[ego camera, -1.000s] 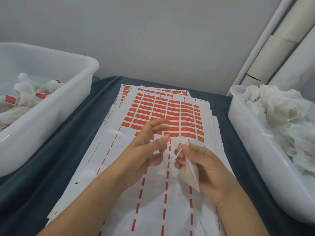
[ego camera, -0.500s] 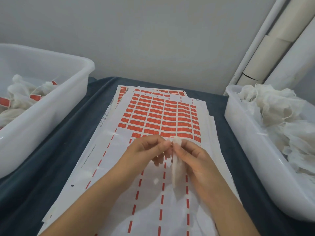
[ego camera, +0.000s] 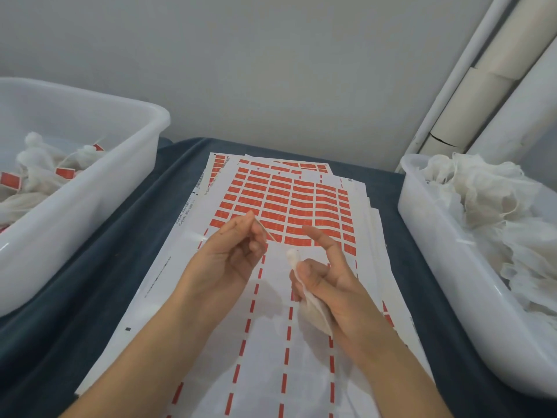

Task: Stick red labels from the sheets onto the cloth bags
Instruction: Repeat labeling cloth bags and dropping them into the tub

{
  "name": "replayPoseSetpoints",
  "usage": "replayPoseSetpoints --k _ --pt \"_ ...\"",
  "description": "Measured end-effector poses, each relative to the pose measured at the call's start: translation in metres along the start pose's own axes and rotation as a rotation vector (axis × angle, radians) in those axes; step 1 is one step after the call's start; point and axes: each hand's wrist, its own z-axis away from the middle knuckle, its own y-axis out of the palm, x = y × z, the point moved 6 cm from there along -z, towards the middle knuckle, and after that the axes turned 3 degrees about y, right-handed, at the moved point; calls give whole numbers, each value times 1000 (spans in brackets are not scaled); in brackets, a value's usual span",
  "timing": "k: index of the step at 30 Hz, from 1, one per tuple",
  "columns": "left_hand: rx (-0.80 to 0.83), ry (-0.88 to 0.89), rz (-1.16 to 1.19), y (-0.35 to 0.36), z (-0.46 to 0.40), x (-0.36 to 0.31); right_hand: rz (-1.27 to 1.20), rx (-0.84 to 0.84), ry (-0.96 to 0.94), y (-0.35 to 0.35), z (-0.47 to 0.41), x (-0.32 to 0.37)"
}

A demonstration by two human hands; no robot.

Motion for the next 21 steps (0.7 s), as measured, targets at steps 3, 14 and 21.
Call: replayPoseSetpoints --k 3,14,21 --pt "84 -18 -95 6 4 9 -13 -12 17 -1 1 -4" --pt "-113 537 -929 7 13 -52 457 -620 111 -72 8 -3" --pt "-30 279 -1890 -9 -9 11 721 -460 205 -67 0 -15"
